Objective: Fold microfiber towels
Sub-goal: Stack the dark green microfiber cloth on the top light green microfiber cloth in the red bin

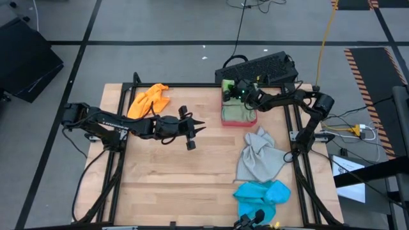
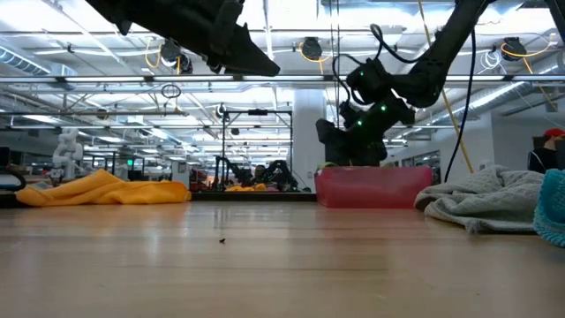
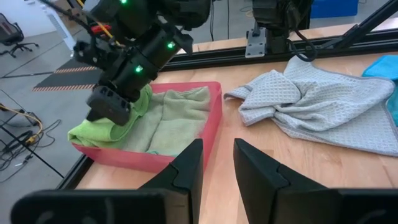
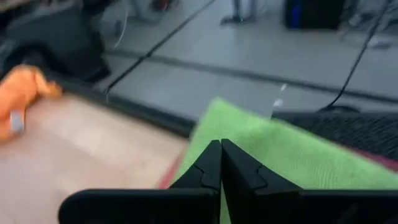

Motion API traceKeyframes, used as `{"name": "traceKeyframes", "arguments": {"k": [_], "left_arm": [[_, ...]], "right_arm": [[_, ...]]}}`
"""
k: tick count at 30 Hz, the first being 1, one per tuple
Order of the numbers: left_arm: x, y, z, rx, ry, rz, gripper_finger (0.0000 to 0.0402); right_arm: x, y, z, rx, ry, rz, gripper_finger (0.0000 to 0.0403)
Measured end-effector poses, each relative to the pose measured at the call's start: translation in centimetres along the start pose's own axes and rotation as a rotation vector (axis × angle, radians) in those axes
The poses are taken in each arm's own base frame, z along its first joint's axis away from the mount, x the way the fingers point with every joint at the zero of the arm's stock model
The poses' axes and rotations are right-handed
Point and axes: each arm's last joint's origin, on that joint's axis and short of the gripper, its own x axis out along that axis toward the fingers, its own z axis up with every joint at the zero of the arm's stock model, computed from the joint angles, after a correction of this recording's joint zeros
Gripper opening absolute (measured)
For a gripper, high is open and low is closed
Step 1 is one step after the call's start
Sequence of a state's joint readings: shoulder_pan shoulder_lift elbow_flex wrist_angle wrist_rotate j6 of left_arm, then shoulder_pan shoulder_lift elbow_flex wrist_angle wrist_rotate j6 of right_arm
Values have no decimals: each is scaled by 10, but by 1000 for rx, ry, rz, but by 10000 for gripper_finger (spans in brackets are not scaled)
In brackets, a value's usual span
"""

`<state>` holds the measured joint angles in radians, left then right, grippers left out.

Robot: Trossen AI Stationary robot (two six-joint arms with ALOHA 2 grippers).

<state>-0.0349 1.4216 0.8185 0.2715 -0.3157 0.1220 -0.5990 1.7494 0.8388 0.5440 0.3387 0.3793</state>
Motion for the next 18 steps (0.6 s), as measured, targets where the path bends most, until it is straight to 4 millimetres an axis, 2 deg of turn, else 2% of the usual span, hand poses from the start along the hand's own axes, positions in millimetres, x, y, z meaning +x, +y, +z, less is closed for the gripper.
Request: {"name": "traceKeyframes", "arguments": {"k": [4,10,18], "left_arm": [[0,0,-1,2,7,-1,92],[0,0,-1,3,7,-1,92],[0,0,0,2,4,-3,92]], "right_arm": [[-4,8,-1,8,-43,-46,0],[-2,7,-4,0,-22,-51,0],[14,3,-20,43,-28,-53,0]]}}
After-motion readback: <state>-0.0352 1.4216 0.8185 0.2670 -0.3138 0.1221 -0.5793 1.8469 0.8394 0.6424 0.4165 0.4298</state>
